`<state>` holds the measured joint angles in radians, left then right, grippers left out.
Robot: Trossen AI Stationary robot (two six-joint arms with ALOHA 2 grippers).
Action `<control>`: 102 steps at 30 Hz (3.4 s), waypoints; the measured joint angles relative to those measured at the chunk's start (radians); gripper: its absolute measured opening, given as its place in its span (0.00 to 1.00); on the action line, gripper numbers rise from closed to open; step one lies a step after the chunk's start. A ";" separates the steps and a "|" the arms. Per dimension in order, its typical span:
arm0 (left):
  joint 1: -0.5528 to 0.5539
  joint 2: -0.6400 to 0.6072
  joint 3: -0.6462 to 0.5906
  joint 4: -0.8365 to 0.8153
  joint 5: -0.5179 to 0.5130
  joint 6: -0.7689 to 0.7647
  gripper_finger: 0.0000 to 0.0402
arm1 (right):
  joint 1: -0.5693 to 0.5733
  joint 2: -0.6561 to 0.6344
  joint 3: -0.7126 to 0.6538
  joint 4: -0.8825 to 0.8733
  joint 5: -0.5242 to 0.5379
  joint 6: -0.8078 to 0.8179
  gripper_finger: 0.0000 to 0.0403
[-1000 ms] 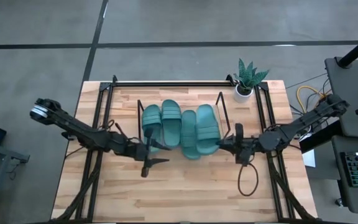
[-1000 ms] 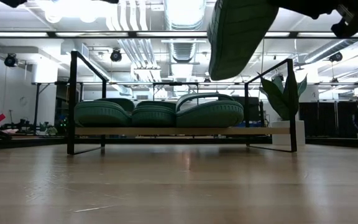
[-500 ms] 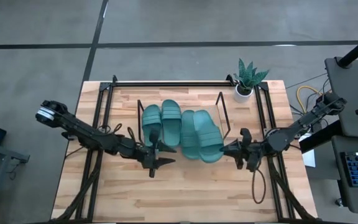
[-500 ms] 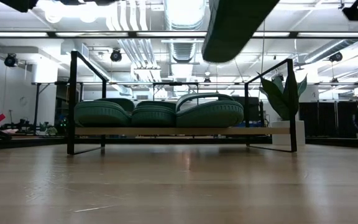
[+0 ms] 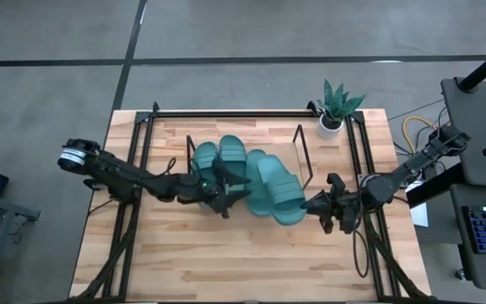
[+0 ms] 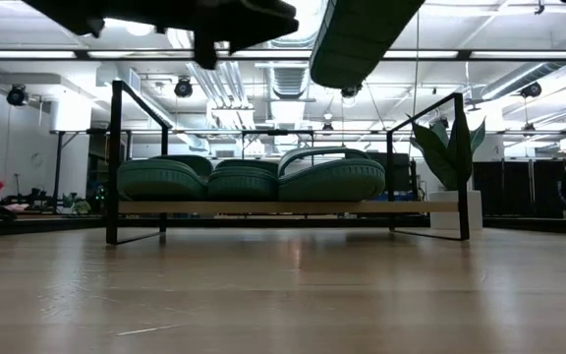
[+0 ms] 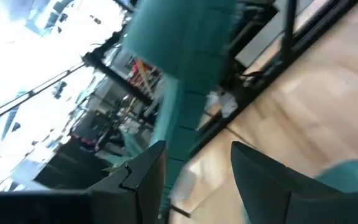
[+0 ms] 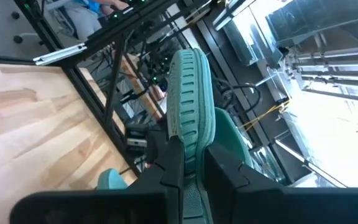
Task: Pick and place slides into the shelf
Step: Put the green slipper on the shelf
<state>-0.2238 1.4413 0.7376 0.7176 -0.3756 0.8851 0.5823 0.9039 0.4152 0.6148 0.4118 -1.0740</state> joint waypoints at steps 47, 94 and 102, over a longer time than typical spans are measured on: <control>0.068 0.162 0.217 -0.081 -0.230 0.169 0.09 | 0.012 0.000 0.027 0.029 0.171 -0.010 0.32; 0.090 0.120 0.194 -0.133 -0.360 0.224 0.08 | 0.120 0.334 0.605 -1.108 0.688 0.674 0.48; 0.093 0.120 0.194 -0.133 -0.348 0.223 0.08 | 0.118 0.334 0.605 -1.096 0.688 0.681 0.18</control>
<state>-0.1307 1.5608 0.9318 0.5846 -0.7232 1.1080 0.7002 1.2377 1.0203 -0.4808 1.0996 -0.3927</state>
